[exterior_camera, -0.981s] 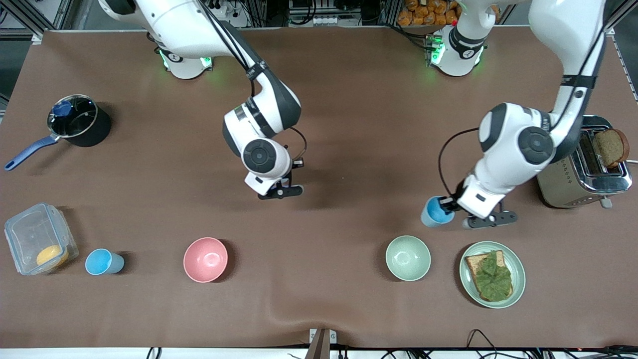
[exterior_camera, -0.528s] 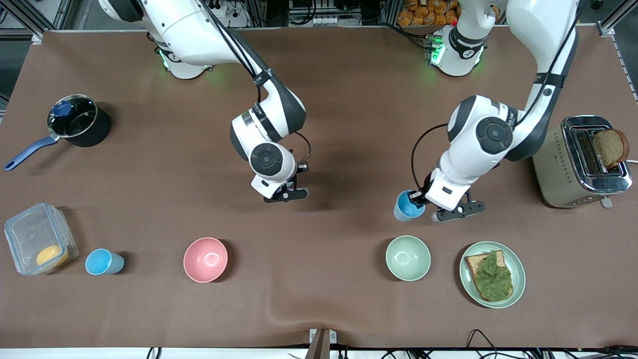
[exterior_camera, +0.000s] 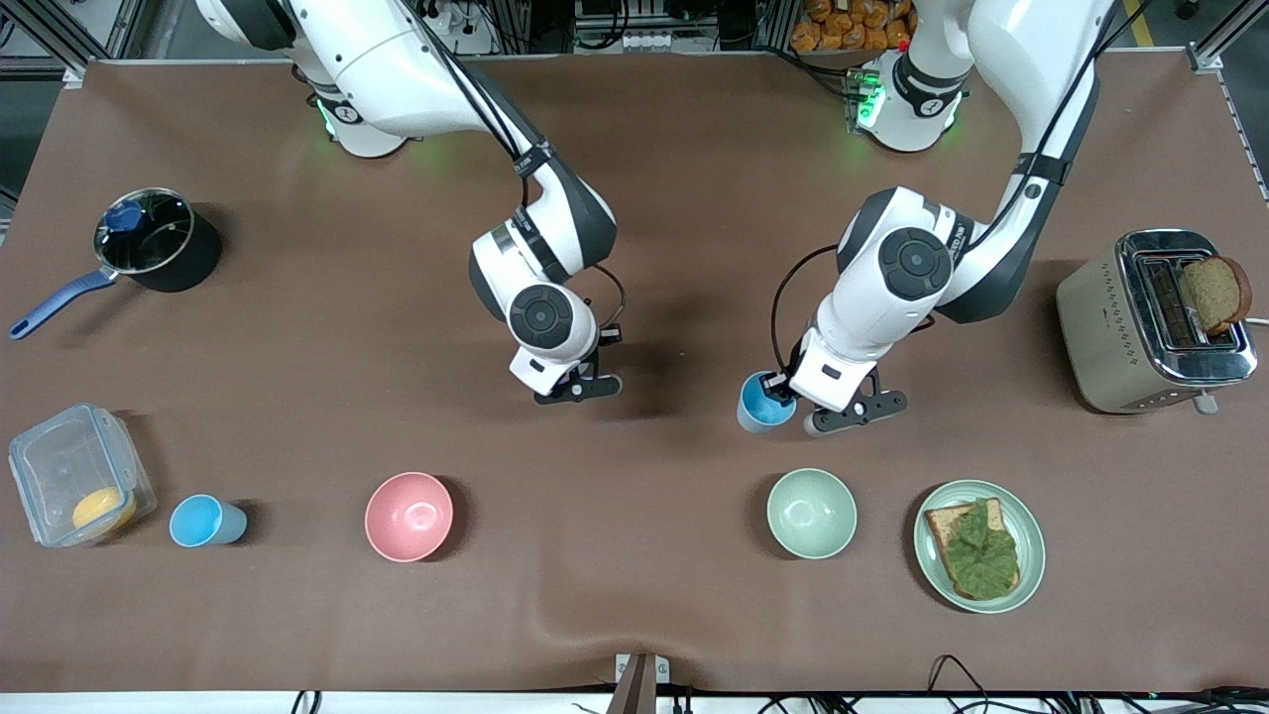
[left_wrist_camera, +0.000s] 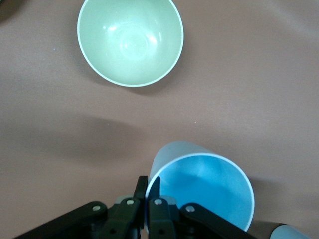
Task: Stack blue cups with both arms
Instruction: 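Lift the cups and carry both toward the table's middle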
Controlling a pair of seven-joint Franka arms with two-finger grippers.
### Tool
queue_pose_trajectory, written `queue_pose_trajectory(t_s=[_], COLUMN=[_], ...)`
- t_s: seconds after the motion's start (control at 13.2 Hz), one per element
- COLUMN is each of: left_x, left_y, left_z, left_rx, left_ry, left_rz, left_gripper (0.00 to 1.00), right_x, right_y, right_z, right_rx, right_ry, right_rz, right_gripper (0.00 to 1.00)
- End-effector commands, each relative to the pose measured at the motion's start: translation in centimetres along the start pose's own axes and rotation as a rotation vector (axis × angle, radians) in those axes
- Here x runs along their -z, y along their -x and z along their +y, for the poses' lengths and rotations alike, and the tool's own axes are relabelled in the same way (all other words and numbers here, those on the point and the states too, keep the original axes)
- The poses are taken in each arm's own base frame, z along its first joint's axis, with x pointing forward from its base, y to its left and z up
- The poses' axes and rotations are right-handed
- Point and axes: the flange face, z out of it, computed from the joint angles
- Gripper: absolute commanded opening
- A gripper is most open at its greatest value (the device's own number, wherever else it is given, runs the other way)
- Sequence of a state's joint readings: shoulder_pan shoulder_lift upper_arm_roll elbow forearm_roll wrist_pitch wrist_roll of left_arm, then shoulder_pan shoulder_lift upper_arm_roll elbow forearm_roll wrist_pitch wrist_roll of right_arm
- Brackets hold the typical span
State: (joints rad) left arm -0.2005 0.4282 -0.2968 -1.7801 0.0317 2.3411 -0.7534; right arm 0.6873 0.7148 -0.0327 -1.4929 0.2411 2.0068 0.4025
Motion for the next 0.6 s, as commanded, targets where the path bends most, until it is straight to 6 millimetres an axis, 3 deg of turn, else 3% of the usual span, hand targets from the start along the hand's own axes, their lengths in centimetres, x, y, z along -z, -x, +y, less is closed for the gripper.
queue_pose_trajectory(t_s=[0.0,0.15,0.38,0.53], left_x=[0.3,0.2,0.5,0.7], left_y=[0.0,0.2,1.5,4.5], left_z=[0.9,0.9,2.4,5.2], left_rx=[0.009,0.006,0.029,0.06], left_ry=[-0.008,-0.011,-0.005,-0.002], left_rz=[0.007,0.006,0.007,0.0], left_gripper=[0.0,0.0,0.0,0.0], right_x=[1.8,4.7,9.9,12.8], right_y=[-0.5,-0.9,-1.7,-1.9], right_z=[-0.9,-0.7,2.5,5.2], right_rx=[0.001,0.002,-0.023,-0.051], right_ry=[-0.017,-0.03,-0.02,-0.023], right_rz=[0.026,0.032,-0.052,-0.08], right_gripper=[1.0,1.0,1.0,1.0])
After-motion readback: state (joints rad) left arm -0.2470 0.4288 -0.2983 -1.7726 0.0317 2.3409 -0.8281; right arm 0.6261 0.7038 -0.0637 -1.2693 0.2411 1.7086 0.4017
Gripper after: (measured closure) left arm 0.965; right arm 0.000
